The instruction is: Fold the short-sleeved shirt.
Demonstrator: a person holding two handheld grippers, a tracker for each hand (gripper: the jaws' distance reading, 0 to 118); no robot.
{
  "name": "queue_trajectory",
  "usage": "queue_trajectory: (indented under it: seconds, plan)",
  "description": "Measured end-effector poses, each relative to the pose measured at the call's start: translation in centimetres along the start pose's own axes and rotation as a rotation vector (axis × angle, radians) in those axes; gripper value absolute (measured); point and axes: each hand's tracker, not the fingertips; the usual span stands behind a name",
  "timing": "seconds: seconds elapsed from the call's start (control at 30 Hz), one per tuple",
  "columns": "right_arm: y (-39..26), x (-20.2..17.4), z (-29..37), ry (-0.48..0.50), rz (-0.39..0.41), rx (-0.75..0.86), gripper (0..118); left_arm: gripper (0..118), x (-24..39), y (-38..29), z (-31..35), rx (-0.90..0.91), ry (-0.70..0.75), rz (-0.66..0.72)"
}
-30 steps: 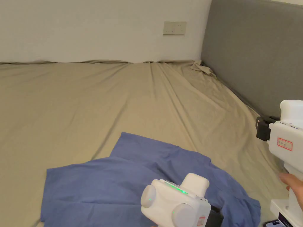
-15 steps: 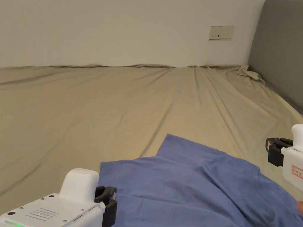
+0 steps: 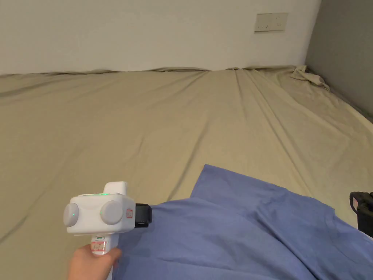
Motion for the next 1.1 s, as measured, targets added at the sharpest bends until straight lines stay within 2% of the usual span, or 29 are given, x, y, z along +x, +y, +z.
queue_trajectory:
  seconds: [0.07, 0.1, 0.13, 0.2, 0.37, 0.47, 0.5, 0.53, 0.57, 0.6, 0.63, 0.7, 0.83, 0.87, 0.9, 0.93, 0.97, 1.0, 1.03, 1.07, 1.1]
  plan:
    - [-0.4, 0.3, -0.8, -0.009, 0.001, -0.017, 3, 83, -0.4, -1.1, -1.3, -0.021, -0.012, 0.001]
    - [-0.5, 0.4, -1.0, -0.012, 0.001, -0.022, 3, 49, -0.1, -1.7, -0.1, 0.086, 0.056, -0.059]
    - [-0.7, 0.5, -1.2, -0.014, 0.001, -0.027, 3, 0, 0.0, -1.7, 0.7, 0.125, 0.035, -0.084]
    - [-0.9, 0.3, -1.6, -0.014, -0.003, -0.032, 3, 0, -0.2, -1.5, 1.5, 0.125, -0.031, -0.024]
    - [-1.7, 0.3, -1.6, 0.002, -0.037, -0.055, 3, 0, -0.3, -1.2, 2.5, 0.12, -0.01, -0.05]
    - [-1.9, 1.7, -0.3, -0.014, -0.067, -0.064, 3, 0, 0.4, -1.3, 6.2, 0.185, -0.083, -0.013]
    - [-1.9, 2.4, 0.2, -0.055, -0.09, -0.09, 14, 0, 0.6, -1.5, 7.3, 0.204, -0.082, -0.019]
    - [-2.0, 3.3, 0.5, -0.068, -0.11, -0.13, 58, 0, 0.7, -1.6, 8.2, 0.224, -0.091, -0.02]
    - [-2.8, 5.1, 0.0, -0.042, -0.143, -0.229, 109, 0, 0.8, -1.7, 9.1, 0.234, -0.102, -0.021]
    - [-3.6, 6.2, 0.5, -0.001, -0.172, -0.263, 118, 0, 1.2, -1.7, 9.8, 0.24, -0.108, -0.023]
    - [-4.7, 7.1, 1.0, -0.023, -0.186, -0.242, 118, 0, 1.5, -1.8, 10.4, 0.25, -0.112, -0.026]
    - [-7.4, 9.3, 0.1, -0.092, -0.222, -0.371, 118, 0, 1.9, -2.0, 11.1, 0.258, -0.105, -0.039]
    - [-11.0, 11.2, -3.2, -0.089, -0.3, -0.521, 118, 0, 3.1, -2.4, 11.4, 0.24, -0.099, -0.03]
    - [-11.8, 11.5, -4.6, -0.065, -0.307, -0.557, 114, 0, 3.1, -2.2, 11.0, 0.231, -0.093, -0.027]
    - [-12.3, 11.5, -5.7, -0.059, -0.299, -0.591, 98, 0, 3.3, -2.3, 11.0, 0.227, -0.089, -0.027]
    - [-12.5, 11.4, -6.6, -0.04, -0.287, -0.613, 73, 0, 3.4, -2.4, 10.9, 0.222, -0.087, -0.025]
    - [-12.7, 11.1, -7.5, -0.013, -0.282, -0.653, 55, 0, 3.6, -2.5, 10.9, 0.216, -0.087, -0.018]
    - [-12.7, 10.8, -7.8, 0.03, -0.284, -0.653, 50, 0, 3.4, -2.4, 10.7, 0.209, -0.089, -0.013]
    - [-11.9, 10.2, -7.0, -0.037, -0.208, -0.604, 27, 0, 3.4, -2.4, 10.7, 0.209, -0.088, -0.01]
    - [-11.3, 10.0, -6.8, 0.023, -0.178, -0.601, 12, 0, 3.5, -2.5, 10.8, 0.211, -0.087, -0.008]
    - [-11.1, 9.4, -6.2, 0.052, -0.205, -0.572, 12, 0, 3.6, -2.5, 11.0, 0.215, -0.089, -0.005]
